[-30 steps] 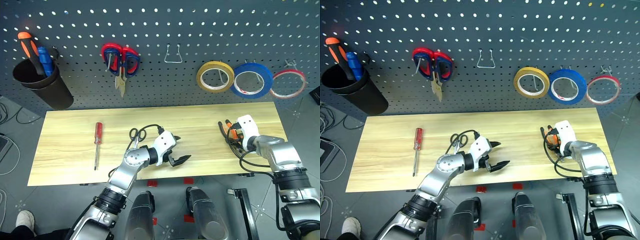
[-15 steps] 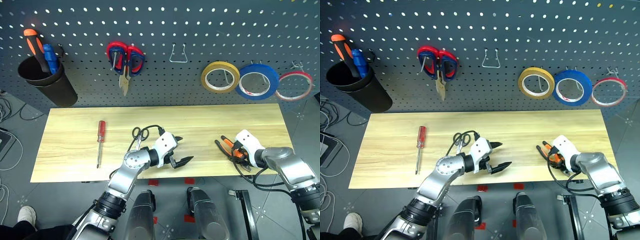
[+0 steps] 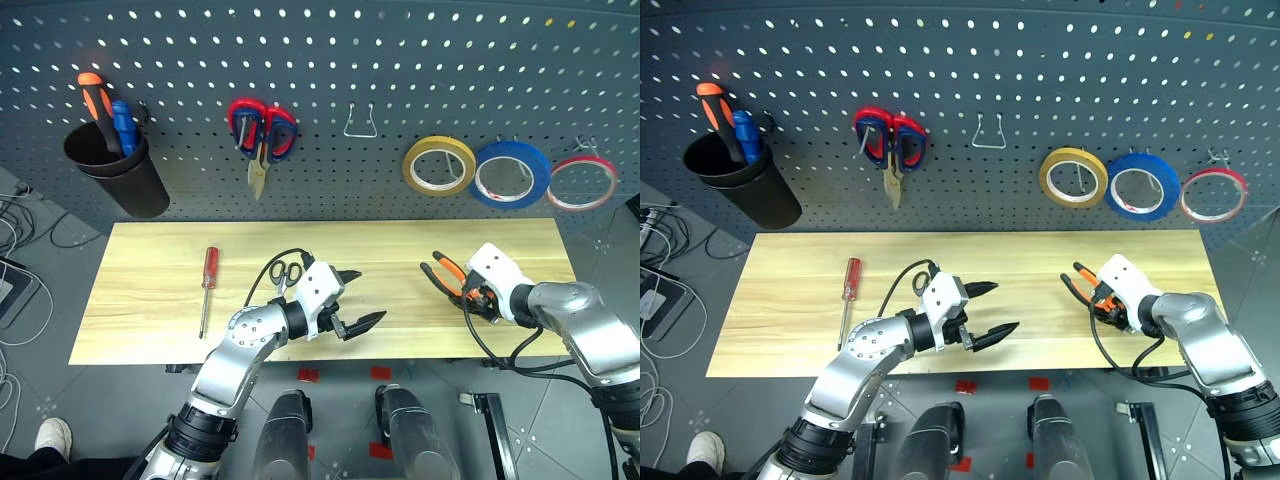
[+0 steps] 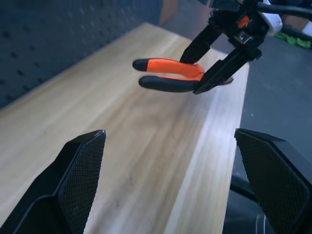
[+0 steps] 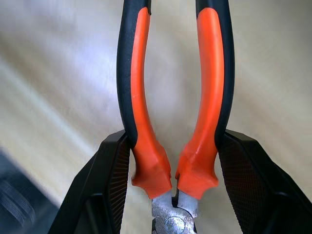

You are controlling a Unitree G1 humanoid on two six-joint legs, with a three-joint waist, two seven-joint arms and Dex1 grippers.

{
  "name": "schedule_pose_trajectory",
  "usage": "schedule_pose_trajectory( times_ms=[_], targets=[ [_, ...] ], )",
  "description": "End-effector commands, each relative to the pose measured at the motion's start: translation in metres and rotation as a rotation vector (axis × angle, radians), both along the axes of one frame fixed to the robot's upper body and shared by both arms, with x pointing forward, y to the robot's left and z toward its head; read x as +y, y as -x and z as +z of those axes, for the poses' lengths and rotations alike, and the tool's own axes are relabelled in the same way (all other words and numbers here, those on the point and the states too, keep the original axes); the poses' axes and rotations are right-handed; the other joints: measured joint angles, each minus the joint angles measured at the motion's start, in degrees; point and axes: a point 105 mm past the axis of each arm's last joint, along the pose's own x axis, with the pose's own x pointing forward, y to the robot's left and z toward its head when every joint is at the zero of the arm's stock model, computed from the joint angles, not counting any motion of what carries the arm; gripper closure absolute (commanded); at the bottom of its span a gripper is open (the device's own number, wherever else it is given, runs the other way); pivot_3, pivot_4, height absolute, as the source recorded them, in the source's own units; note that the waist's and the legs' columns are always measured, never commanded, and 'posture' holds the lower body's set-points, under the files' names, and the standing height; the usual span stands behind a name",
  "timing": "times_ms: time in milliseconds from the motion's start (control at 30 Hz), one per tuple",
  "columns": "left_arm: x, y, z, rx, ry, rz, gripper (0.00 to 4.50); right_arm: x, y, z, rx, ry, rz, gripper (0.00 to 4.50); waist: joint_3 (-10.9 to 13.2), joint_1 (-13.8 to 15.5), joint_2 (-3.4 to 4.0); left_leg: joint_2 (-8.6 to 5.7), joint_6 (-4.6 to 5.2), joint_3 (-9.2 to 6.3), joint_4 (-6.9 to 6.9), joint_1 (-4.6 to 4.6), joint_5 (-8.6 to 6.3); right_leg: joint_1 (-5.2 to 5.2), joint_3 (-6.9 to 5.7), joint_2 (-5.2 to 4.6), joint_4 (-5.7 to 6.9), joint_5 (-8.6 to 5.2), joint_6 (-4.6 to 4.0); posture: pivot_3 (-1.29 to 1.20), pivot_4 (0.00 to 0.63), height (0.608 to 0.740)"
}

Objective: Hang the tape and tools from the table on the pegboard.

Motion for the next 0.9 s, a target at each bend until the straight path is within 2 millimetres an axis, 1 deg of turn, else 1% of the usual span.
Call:
schedule_pose_trajectory(
  times_ms=[33, 167, 233, 333, 367, 533, 667, 800, 900],
  targets=[
    [0.008, 0.008, 0.026, -0.031, 0.102, 0.056, 0.0, 0.011, 0.006, 0.036, -0.158, -0.138, -0.032, 2.05, -0.94, 0.02, 0.01, 0.01, -0.04, -0.06, -0.03, -0.02, 0.06, 0.0, -0.05, 0.02, 0.02, 0.0, 0.0, -0.04, 0.163, 0.74],
    [0.02, 0.015, 0.039, -0.011, 0.165, 0.144, 0.0, 0.027, 0.019, 0.049, -0.233, -0.306, -0.069, 2.05, -2.92, 0.02, 0.1, 0.0, -0.08, -0.07, -0.07, -0.08, 0.09, 0.07, -0.17, 0.05, -0.02, 0.0, -0.01, -0.03, 0.146, 0.74],
    [0.027, 0.017, 0.045, -0.019, 0.178, 0.19, 0.0, 0.041, 0.023, 0.062, -0.299, -0.402, -0.069, 2.05, -3.68, 0.06, 0.11, -0.1, -0.04, -0.05, -0.01, -0.08, 0.14, 0.11, -0.15, 0.02, 0.03, 0.02, 0.0, -0.02, 0.132, 0.74],
    [0.036, 0.018, 0.052, -0.029, 0.189, 0.247, 0.0, 0.062, 0.024, 0.081, -0.394, -0.528, -0.057, 2.05, -4.93, 0.03, 0.18, -0.16, -0.02, -0.07, -0.04, -0.07, 0.16, 0.11, -0.13, 0.03, 0.05, 0.02, 0.0, -0.01, 0.125, 0.74],
    [0.037, 0.018, 0.053, -0.029, 0.19, 0.256, 0.0, 0.066, 0.023, 0.084, -0.411, -0.553, -0.057, 2.05, -5.35, 0.03, 0.17, -0.19, -0.02, -0.07, -0.05, -0.07, 0.16, 0.11, -0.14, 0.06, 0.05, 0.02, 0.0, 0.0, 0.121, 0.74],
    [0.046, 0.014, 0.061, -0.061, 0.197, 0.32, 0.0, 0.095, 0.01, 0.112, -0.578, -0.684, -0.042, 2.05, -7.12, 0.16, 0.17, -0.51, -0.02, -0.08, -0.09, -0.03, 0.16, 0.12, -0.13, 0.05, 0.03, 0.02, 0.0, 0.05, 0.107, 0.74],
    [0.05, 0.01, 0.065, -0.08, 0.203, 0.37, 0.0, 0.117, -0.001, 0.138, -0.714, -0.726, -0.011, 2.05, -7.97, 0.39, 0.19, -0.66, -0.02, -0.12, -0.11, 0.01, 0.16, 0.15, -0.12, -0.02, 0.05, 0.02, 0.0, 0.07, 0.096, 0.74],
    [0.05, 0.001, 0.07, -0.099, 0.214, 0.401, 0.0, 0.126, -0.012, 0.15, -0.791, -0.748, -0.013, 2.05, -8.97, 1.03, 0.03, -0.76, -0.02, -0.12, -0.1, 0.03, 0.16, 0.15, -0.14, -0.09, 0.09, 0.02, 0.0, 0.08, 0.087, 0.74],
    [0.048, -0.011, 0.074, -0.122, 0.222, 0.418, 0.0, 0.133, -0.024, 0.168, -0.89, -0.77, -0.025, 2.05, -9.24, 1.52, -0.05, -0.8, -0.01, -0.05, -0.07, 0.1, 0.17, 0.17, -0.11, -0.1, 0.21, 0.02, 0.0, 0.09, 0.087, 0.74]
  ],
)
